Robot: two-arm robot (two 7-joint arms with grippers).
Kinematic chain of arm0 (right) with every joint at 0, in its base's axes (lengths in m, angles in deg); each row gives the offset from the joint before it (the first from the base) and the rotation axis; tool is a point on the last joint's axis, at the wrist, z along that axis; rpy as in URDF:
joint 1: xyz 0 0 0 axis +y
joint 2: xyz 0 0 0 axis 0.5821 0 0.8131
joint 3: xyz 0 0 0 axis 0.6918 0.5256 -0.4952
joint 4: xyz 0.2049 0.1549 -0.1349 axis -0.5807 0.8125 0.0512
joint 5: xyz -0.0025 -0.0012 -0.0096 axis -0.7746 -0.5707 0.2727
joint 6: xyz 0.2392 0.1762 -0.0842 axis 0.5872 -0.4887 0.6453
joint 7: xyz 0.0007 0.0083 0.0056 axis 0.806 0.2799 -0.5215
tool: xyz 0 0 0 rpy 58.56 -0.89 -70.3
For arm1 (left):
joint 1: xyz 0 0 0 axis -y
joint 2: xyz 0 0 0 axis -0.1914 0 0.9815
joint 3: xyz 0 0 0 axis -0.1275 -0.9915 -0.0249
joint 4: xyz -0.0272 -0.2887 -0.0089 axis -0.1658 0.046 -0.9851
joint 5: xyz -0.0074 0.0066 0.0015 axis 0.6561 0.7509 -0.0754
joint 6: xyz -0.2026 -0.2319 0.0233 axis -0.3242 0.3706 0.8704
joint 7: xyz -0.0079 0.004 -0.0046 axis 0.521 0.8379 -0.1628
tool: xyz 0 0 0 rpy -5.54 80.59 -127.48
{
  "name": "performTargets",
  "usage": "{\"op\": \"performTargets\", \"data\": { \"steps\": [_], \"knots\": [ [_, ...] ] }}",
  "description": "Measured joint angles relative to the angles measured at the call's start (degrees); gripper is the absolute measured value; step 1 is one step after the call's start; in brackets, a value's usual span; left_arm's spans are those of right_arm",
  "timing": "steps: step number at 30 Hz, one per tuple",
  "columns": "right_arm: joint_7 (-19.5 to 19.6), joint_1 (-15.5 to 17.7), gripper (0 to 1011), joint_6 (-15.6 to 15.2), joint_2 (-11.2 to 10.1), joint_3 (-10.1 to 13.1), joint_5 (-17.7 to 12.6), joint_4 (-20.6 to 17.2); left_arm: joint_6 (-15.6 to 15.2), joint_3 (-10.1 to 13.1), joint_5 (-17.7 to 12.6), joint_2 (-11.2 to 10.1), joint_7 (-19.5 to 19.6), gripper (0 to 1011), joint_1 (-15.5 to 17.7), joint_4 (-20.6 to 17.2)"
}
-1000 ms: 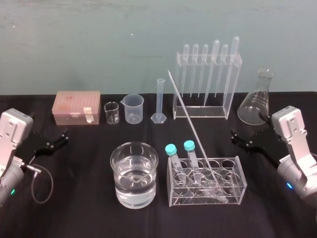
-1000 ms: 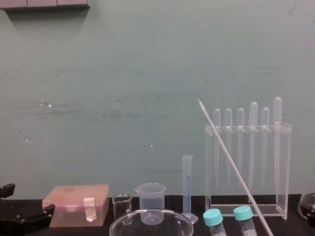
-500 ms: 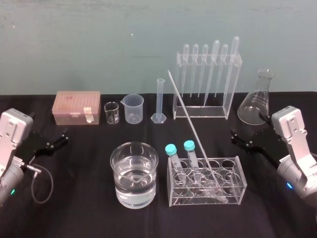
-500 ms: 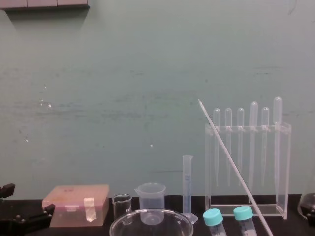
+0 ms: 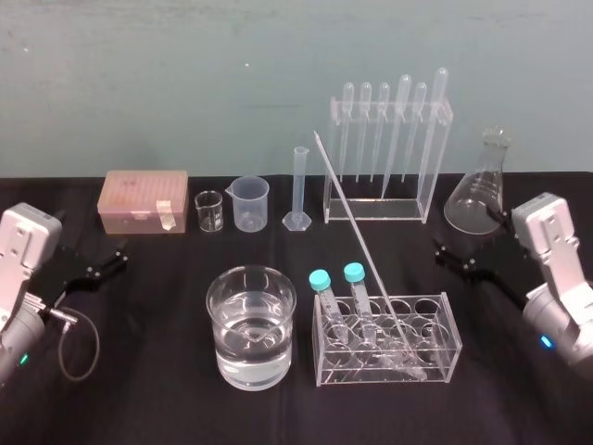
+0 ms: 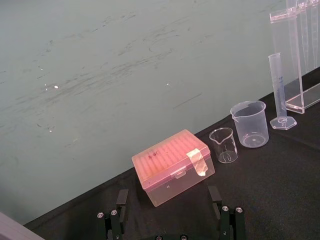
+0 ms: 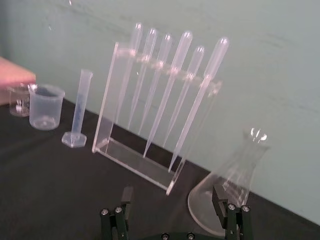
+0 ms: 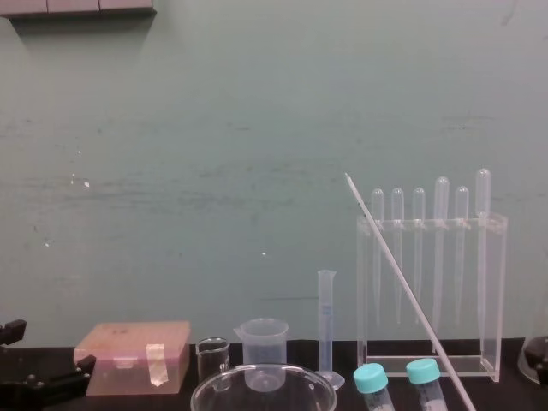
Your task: Hold the thermometer with one hand and immerse one end into the beaker, then reinsert it into the test tube rack.
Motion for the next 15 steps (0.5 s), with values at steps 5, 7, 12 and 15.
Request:
{"op": "performTargets", "data": {
  "steps": [5, 7, 12, 15],
  "knots": [
    [-3.7, -0.4, 1003, -1.0, -0.7, 2.5, -3.6, -1.9, 0.0, 0.0, 0.0, 0.0, 0.0, 1008, 0.0, 0.0],
    [-7.2, -0.5, 1003, -3.0, -1.3, 4.3, -7.7, -4.0, 0.0, 0.0, 0.0, 0.0, 0.0, 1008, 0.0, 0.0],
    [-16.3, -0.7, 1003, -10.8, -3.0, 8.0, -18.4, -9.7, 0.0, 0.0, 0.0, 0.0, 0.0, 1008, 0.0, 0.0],
    [-19.7, -1.1, 1003, -14.1, -3.6, 8.7, -21.5, -11.7, 0.0, 0.0, 0.0, 0.0, 0.0, 1008, 0.0, 0.0]
  ]
}}
